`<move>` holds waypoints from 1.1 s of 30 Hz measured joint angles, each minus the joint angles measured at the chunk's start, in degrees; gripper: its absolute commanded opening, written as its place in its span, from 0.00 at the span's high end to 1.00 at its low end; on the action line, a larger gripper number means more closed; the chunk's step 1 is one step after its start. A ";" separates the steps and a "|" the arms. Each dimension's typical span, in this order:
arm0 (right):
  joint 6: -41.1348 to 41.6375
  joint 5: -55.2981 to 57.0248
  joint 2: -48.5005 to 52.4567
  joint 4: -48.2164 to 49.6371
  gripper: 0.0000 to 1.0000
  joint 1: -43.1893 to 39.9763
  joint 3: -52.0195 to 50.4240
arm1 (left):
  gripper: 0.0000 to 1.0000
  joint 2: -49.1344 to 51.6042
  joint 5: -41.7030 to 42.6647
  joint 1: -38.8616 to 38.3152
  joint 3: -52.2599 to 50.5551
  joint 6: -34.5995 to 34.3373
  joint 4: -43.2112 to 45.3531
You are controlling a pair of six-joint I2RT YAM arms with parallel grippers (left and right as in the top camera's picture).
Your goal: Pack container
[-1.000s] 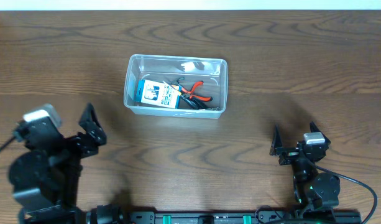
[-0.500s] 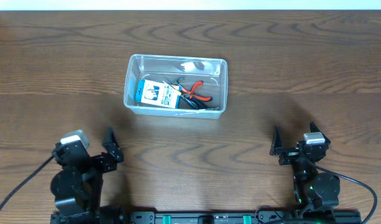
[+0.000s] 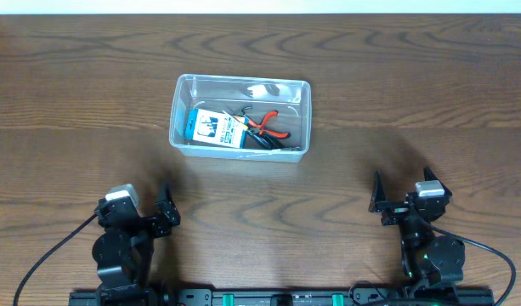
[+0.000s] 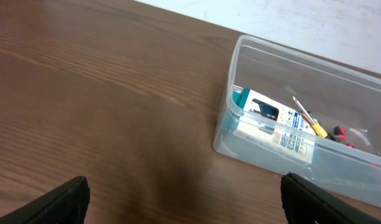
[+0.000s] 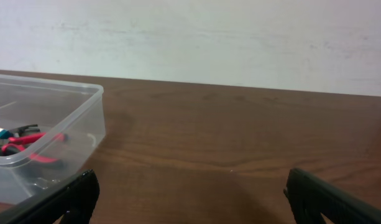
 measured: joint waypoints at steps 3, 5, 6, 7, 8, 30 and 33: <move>0.00 0.00 0.00 0.00 0.01 0.00 0.00 | 0.10 -0.70 -0.02 -0.09 -1.62 0.00 1.20; 0.00 0.00 0.00 0.00 0.01 0.00 0.00 | 0.09 -1.22 -0.02 -0.09 -2.62 0.00 1.84; 0.00 0.00 0.00 0.00 0.01 0.00 0.00 | 0.10 -1.60 -0.02 -0.09 -3.13 0.00 1.99; 0.00 0.00 0.00 0.00 0.01 0.00 0.00 | 0.09 -1.88 -0.02 -0.09 -3.48 0.00 2.14; 0.00 0.00 0.00 0.00 0.01 0.00 0.00 | 0.10 -2.01 -0.02 -0.09 -3.52 -0.02 2.38; 0.00 0.00 0.00 0.00 0.01 0.00 0.00 | 0.10 -2.34 -0.02 -1.18 -4.22 0.00 5.33; 0.00 0.00 0.00 0.00 0.01 0.00 0.00 | 0.10 -2.34 -0.02 -1.51 -4.22 0.00 5.33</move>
